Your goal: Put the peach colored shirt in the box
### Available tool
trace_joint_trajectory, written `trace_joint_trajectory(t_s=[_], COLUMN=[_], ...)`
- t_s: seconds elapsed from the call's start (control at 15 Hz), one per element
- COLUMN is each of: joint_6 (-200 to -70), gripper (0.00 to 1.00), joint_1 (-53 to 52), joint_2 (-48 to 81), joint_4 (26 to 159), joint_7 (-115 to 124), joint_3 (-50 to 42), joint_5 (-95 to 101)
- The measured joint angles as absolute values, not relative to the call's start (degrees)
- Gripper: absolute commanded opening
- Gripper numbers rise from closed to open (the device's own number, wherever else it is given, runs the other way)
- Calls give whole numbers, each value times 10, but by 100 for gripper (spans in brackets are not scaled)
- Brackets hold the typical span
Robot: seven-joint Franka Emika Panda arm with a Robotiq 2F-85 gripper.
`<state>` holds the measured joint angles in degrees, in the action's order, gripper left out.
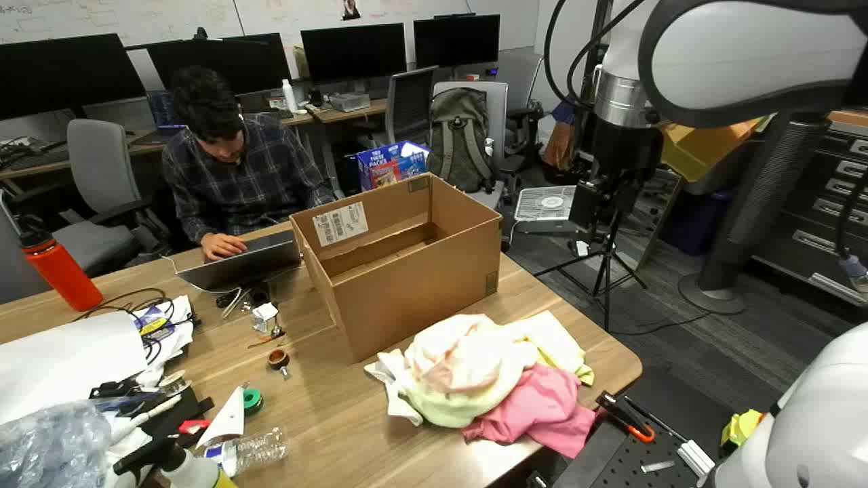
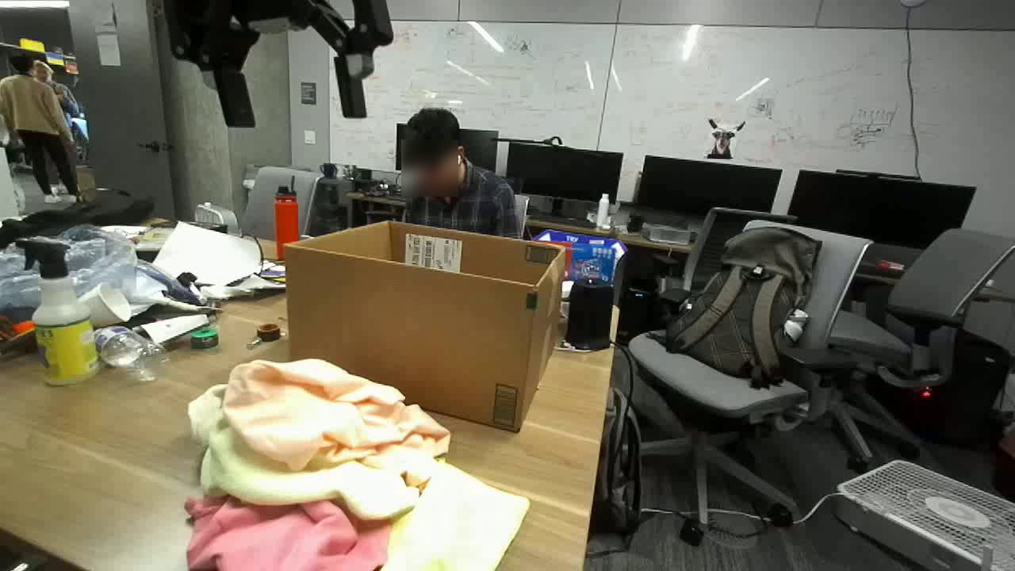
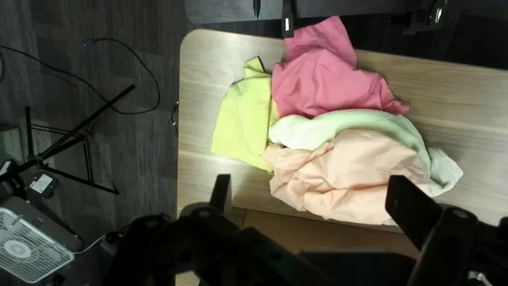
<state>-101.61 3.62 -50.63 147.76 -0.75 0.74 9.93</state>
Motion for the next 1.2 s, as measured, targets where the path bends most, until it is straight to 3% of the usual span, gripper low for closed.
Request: trace_joint_trajectory(t_s=[1.2], joint_6=[-1019], gripper=[100], joint_1=[26], joint_2=[-507], joint_4=[1493], joint_7=[-7], joint_3=[19], joint_5=[100])
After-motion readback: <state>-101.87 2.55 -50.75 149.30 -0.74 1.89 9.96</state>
